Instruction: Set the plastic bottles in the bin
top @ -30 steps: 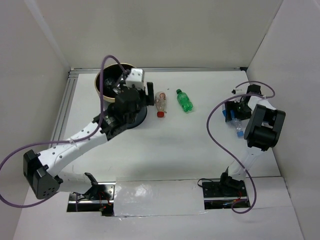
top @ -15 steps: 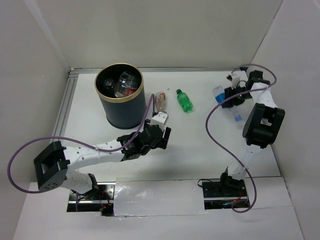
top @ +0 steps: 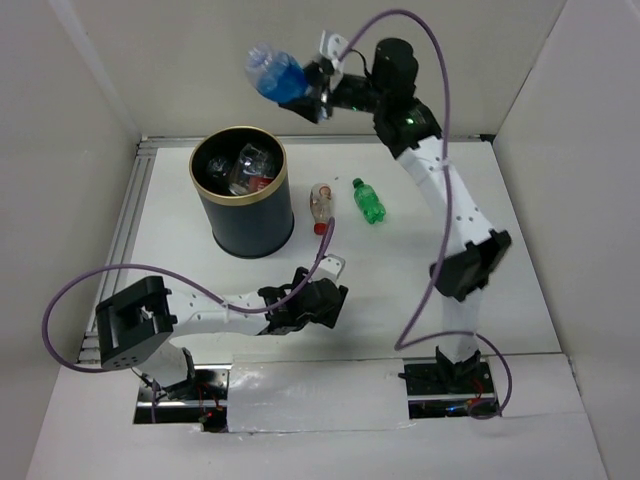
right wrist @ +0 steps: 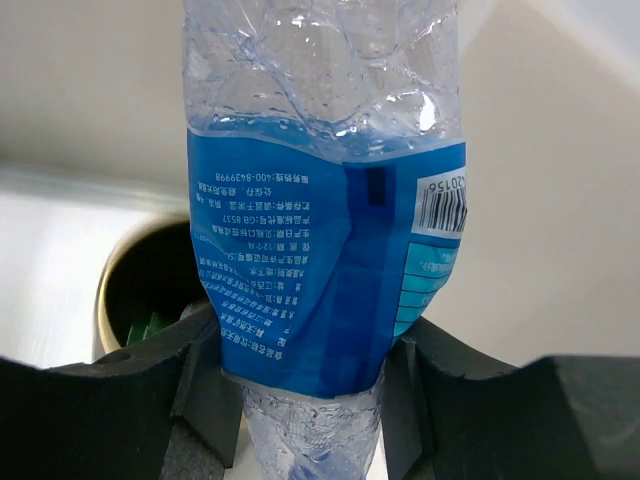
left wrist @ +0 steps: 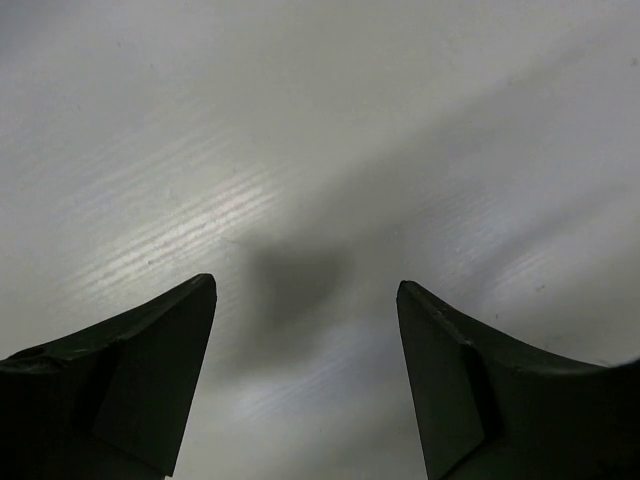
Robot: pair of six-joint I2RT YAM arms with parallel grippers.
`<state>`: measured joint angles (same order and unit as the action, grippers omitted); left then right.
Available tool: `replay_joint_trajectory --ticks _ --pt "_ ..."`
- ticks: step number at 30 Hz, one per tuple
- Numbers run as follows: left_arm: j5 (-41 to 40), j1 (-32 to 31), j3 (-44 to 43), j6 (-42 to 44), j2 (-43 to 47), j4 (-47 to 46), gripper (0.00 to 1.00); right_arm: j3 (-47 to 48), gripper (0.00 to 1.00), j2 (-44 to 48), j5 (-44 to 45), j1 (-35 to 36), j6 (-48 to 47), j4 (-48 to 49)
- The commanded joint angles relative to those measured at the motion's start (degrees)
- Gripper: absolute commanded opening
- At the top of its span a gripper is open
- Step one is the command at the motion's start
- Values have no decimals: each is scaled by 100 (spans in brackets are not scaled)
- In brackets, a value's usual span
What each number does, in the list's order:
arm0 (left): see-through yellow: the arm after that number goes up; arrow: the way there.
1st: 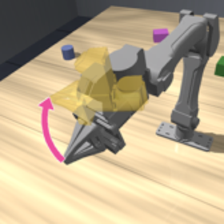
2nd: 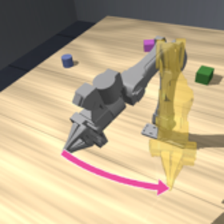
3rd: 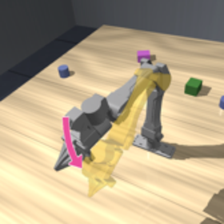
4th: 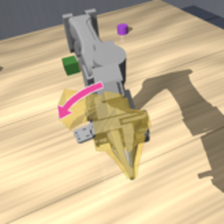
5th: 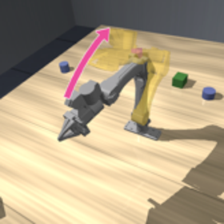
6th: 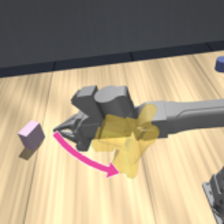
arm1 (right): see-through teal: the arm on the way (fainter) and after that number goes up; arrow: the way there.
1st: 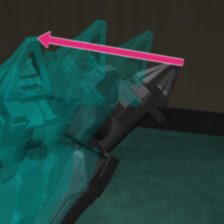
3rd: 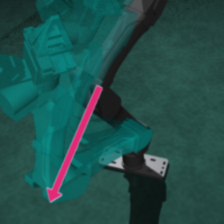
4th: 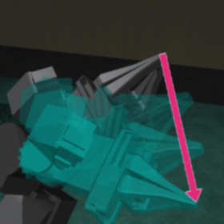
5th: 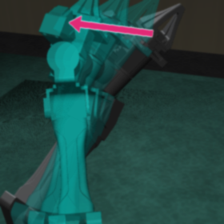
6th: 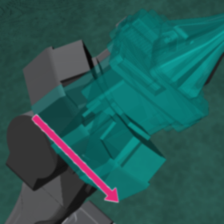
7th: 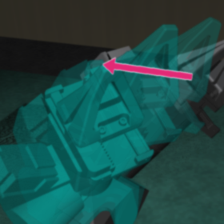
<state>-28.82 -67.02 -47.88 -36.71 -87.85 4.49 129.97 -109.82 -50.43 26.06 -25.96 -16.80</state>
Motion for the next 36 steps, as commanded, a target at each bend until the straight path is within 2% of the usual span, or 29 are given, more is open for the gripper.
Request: replay_joint_trajectory --ticks 1,3,4,5,7,10,12,14,15,16,19,24,26,29,32,33,34,35,36 --pt "-27 -144 165 -346 -30 17 85 1465 11 -1328 17 319 1432 914" --pt "-106 -205 217 -407 -30 78 86 2169 14 -1961 77 547 2233 1238" --pt "-159 -206 217 -407 -30 78 86 2173 16 -2051 78 610 2487 1432" --pt "-159 -206 217 -468 22 139 88 1938 18 -2104 191 732 2873 1616" --pt "-256 -206 217 -469 23 192 89 1603 23 -2105 332 865 3061 1985" --pt "-396 -206 217 -469 146 192 90 1417 27 -2183 403 1075 3272 1962" --pt "-476 -206 217 -417 207 192 92 1417 41 -2246 403 1129 3359 1812" --pt "-546 -206 165 -364 207 140 97 1417 64 -2246 403 1251 3360 1593" --pt "-598 -206 113 -311 207 140 98 1469 89 -2176 464 1252 3360 1496" --pt "-668 -206 112 -197 155 70 99 1470 100 -2175 586 1252 3360 1417" --pt "-810 -206 -231 23 -30 17 99 1470 100 -1947 674 1199 3360 1057" --pt "-933 258 -1125 374 -652 -36 99 1215 100 -1421 675 682 3097 310" --pt "-1003 418 -1398 620 -838 -36 99 1014 100 -1201 955 427 2921 134" --pt "-1143 751 -2040 805 -1294 103 99 663 100 -744 1333 -302 2685 -270" --pt "-1354 1164 -2925 867 -1838 428 99 49 100 -191 1562 -1494 2526 -885" --pt "-1354 1165 -2929 867 -1997 430 99 -146 100 -189 1459 -1499 2447 -887" --pt "-1450 1339 -3355 763 -2164 804 99 -348 99 46 1318 -2021 2359 -1052" --pt "-1512 1411 -3560 762 -2340 938 99 -559 82 162 1134 -2296 2236 -1132" --pt "-1513 1481 -3753 640 -2690 1061 99 -961 69 267 750 -2560 2235 -1211"
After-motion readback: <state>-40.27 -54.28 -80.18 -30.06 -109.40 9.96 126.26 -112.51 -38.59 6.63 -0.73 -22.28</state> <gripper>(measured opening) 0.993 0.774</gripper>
